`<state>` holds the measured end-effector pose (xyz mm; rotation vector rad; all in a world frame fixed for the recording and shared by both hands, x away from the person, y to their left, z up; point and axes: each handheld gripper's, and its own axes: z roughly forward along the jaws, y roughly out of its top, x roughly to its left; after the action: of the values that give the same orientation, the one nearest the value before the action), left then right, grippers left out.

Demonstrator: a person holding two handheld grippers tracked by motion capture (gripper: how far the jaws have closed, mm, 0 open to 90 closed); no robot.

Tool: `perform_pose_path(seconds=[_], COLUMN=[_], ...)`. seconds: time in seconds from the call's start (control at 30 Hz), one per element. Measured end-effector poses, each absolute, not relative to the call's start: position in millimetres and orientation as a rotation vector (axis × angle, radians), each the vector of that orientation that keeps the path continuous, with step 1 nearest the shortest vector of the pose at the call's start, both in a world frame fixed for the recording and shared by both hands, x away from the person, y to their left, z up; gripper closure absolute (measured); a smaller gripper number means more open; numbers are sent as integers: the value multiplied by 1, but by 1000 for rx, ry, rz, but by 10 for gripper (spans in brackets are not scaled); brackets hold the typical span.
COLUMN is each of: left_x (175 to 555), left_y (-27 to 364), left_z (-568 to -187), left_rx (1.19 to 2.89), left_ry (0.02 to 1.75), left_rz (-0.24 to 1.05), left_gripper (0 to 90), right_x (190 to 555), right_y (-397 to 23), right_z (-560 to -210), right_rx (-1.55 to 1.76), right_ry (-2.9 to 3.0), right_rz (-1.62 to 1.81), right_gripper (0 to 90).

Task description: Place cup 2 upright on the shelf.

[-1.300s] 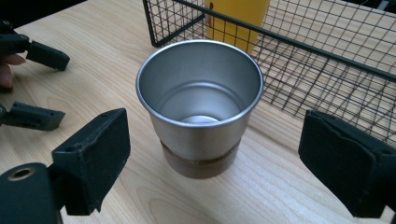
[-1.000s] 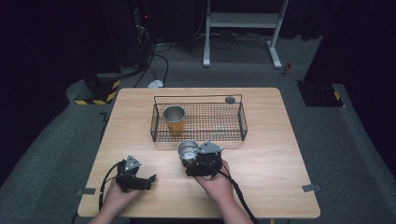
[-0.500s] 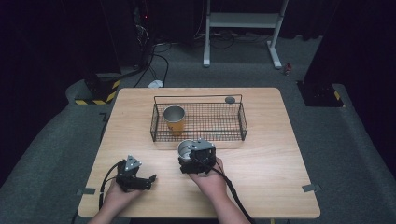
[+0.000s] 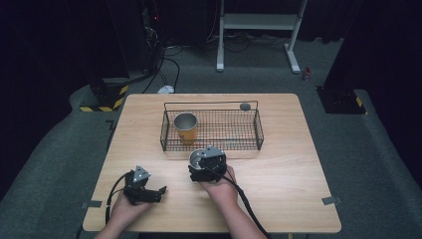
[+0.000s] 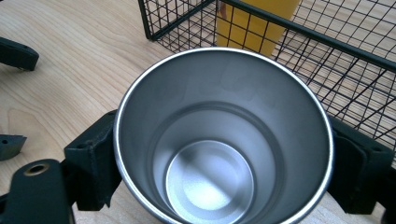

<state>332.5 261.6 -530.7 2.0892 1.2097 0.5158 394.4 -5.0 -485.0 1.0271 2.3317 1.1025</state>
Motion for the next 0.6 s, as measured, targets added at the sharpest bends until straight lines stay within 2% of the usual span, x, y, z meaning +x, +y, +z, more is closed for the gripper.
perform_pose_path(seconds=[0.6], left_x=[332], left_y=[262], left_z=[-531], left_rx=[2085], left_ry=[1213], left_rz=[514], left_gripper=[3], right_x=[389], right_y=[-15], right_z=[-472], right_rx=[1011], right_ry=[2288], right_rz=[1133], right_gripper=[146])
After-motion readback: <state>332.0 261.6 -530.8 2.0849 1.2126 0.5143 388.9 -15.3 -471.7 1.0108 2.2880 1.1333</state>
